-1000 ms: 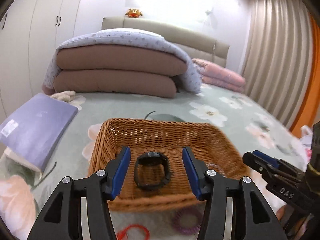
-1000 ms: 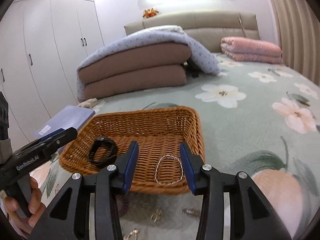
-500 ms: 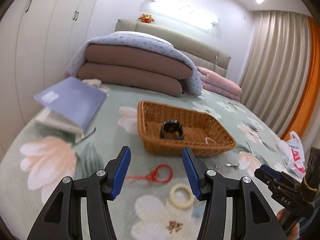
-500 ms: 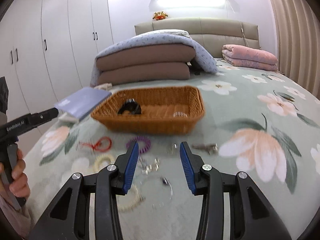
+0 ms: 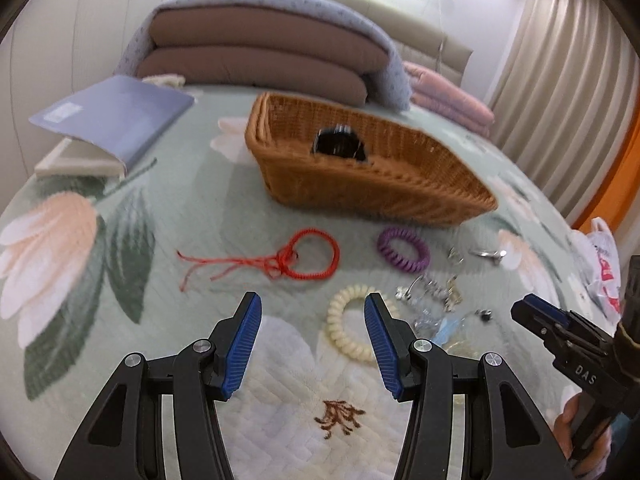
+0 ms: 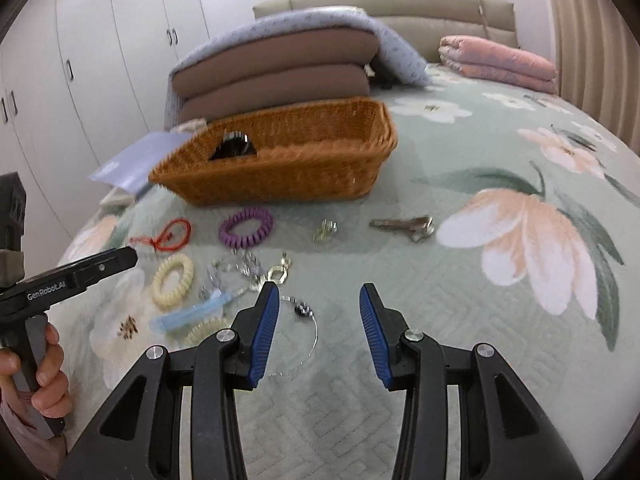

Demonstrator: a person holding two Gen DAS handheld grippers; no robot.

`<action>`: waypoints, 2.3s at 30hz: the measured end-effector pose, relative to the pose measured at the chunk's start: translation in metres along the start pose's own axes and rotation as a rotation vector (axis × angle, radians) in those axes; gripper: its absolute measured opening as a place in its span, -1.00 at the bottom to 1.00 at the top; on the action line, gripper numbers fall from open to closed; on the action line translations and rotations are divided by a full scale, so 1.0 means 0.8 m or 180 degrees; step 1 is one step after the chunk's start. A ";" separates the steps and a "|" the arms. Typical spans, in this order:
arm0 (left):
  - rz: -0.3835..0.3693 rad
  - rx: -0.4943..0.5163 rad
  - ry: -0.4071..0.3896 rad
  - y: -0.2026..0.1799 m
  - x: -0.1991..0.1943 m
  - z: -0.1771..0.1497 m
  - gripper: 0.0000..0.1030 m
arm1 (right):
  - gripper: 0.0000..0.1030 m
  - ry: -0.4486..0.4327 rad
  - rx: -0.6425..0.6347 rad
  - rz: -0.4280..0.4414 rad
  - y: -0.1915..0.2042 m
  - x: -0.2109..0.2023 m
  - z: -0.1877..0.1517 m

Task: Organize jewelry
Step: 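Move both tools back over the remaining jewelry, then grasp the cream coil hair tie with the left tool while the right tool grasps a wire bracelet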

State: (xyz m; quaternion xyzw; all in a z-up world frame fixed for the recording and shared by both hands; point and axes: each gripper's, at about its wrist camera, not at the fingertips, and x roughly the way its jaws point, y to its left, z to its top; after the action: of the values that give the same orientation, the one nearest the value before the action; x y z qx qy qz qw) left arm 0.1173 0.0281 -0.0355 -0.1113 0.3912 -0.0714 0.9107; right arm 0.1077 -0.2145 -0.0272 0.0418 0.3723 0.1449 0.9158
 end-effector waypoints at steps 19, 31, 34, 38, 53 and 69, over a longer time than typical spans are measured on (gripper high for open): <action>0.0226 0.0196 0.0191 -0.018 0.030 -0.007 0.06 | -0.24 0.0287 -0.0191 -0.0146 0.017 0.035 -0.005; 0.0449 0.0653 0.0253 -0.055 0.043 -0.013 -0.60 | -0.68 0.0281 -0.0448 -0.0316 0.038 0.045 -0.006; 0.0419 0.0705 0.0245 -0.059 0.041 -0.015 -0.77 | -0.72 0.0277 -0.0468 -0.0314 0.039 0.044 -0.007; 0.0325 0.0667 0.0193 -0.055 0.035 -0.016 -0.79 | -0.73 0.0278 -0.0452 -0.0302 0.038 0.044 -0.007; 0.0091 0.0491 -0.0099 -0.044 0.006 -0.012 -0.79 | -0.76 -0.0022 -0.0164 -0.0162 0.018 0.016 -0.003; 0.0163 0.0535 -0.0511 -0.045 -0.039 0.003 -0.79 | -0.76 -0.0499 -0.0135 -0.0062 0.021 -0.031 0.011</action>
State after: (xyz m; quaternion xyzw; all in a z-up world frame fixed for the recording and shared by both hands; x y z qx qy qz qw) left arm 0.0962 0.0002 -0.0029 -0.0299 0.3125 -0.0715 0.9468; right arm 0.0931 -0.2054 -0.0013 0.0299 0.2967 0.1402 0.9442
